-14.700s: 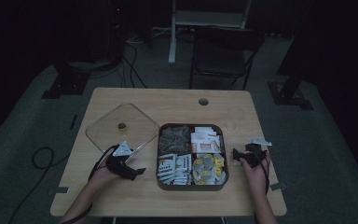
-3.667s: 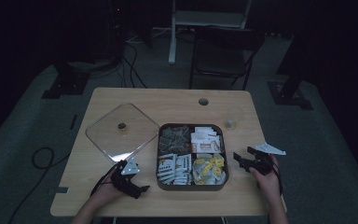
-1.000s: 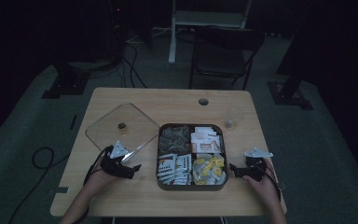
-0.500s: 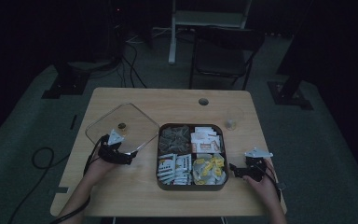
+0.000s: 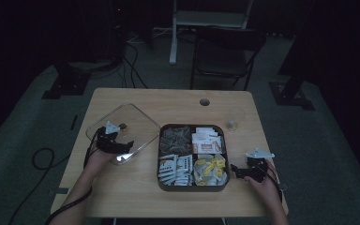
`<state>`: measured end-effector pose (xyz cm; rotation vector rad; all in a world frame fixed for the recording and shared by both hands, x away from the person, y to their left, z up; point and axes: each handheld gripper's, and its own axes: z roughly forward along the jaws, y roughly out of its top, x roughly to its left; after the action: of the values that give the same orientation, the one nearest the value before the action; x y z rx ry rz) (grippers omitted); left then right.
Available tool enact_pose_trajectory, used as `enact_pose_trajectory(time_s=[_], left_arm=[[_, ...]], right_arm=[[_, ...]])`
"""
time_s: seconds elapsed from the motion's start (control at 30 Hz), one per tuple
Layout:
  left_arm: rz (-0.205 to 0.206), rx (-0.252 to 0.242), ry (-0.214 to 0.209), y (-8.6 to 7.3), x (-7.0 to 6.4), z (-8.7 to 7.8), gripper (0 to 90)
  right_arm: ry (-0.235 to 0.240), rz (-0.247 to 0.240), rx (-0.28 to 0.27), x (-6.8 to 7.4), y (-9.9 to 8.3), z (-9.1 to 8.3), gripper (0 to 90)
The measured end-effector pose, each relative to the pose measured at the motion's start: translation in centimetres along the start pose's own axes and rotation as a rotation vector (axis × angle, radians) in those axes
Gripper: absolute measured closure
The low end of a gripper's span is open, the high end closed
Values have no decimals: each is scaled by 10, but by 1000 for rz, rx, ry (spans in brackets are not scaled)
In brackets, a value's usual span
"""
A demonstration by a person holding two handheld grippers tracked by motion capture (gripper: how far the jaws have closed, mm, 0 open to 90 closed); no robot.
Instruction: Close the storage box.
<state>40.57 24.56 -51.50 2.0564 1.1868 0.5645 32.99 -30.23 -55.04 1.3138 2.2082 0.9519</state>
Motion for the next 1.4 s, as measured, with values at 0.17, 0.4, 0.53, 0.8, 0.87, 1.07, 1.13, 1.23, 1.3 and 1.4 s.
enact_pose_trajectory(time_s=[0.17, 0.4, 0.53, 0.8, 0.87, 1.07, 1.13, 1.23, 1.3, 1.4], left_arm=[[-34, -2, 6, 6, 9, 7, 55], [-62, 8, 46, 16, 20, 20, 150], [-82, 22, 68, 21, 25, 27, 214], [-106, 64, 90, 24, 34, 42, 410], [-112, 77, 88, 25, 37, 47, 430], [-112, 72, 76, 27, 38, 50, 501], [-98, 65, 67, 29, 36, 52, 550], [-95, 62, 71, 28, 34, 52, 584], [-95, 60, 69, 28, 34, 52, 586], [-103, 70, 76, 29, 33, 52, 590]], right_arm=[[0, 1, 0, 0, 0, 0, 123], [0, 0, -1, 0, 0, 0, 123], [0, 0, -1, 0, 0, 0, 123], [0, -1, 0, 0, 0, 0, 123], [0, 0, 0, 0, 0, 0, 123], [0, 0, -1, 0, 0, 0, 123], [0, -1, -1, 0, 0, 0, 123], [0, 0, 0, 0, 0, 0, 123], [0, 0, 0, 0, 0, 0, 123], [0, 0, -1, 0, 0, 0, 123]])
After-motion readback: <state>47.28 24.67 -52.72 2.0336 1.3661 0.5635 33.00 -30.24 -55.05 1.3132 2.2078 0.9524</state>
